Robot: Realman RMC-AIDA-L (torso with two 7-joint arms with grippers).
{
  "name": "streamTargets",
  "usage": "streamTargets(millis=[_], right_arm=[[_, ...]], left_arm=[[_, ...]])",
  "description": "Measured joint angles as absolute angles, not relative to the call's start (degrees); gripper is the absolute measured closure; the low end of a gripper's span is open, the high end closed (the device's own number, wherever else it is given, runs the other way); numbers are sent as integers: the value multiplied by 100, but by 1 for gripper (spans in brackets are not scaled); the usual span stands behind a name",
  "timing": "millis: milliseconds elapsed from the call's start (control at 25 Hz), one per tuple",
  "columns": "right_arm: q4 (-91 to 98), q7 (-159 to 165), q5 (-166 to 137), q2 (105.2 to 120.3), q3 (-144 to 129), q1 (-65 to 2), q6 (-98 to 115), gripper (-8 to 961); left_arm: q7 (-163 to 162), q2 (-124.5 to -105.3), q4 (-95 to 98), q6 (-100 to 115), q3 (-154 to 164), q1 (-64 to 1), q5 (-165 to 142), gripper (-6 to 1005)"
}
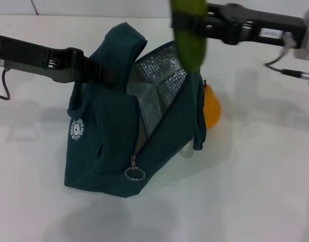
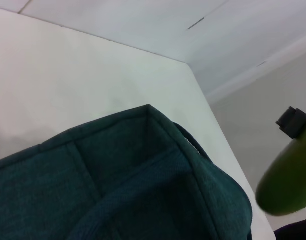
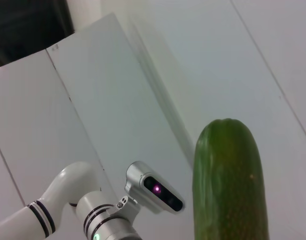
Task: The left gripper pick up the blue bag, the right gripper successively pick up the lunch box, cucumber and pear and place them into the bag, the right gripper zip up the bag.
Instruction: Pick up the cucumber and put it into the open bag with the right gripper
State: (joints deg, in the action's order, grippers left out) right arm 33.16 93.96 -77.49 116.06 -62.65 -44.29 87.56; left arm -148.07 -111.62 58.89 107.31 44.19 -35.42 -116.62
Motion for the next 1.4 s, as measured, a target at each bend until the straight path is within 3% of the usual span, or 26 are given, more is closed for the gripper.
streamTargets(millis=[600, 1400], right_arm=[[3369, 8898, -5884, 11617, -9402, -4686, 7438, 343], [3398, 8263, -5253, 11619, -9609, -4121, 7672, 307]], left_arm=[[-14746, -11179, 5888, 10732, 4421, -3541, -11662, 959], [-14687, -11155, 5831, 10731, 4385, -3513, -11663, 960]])
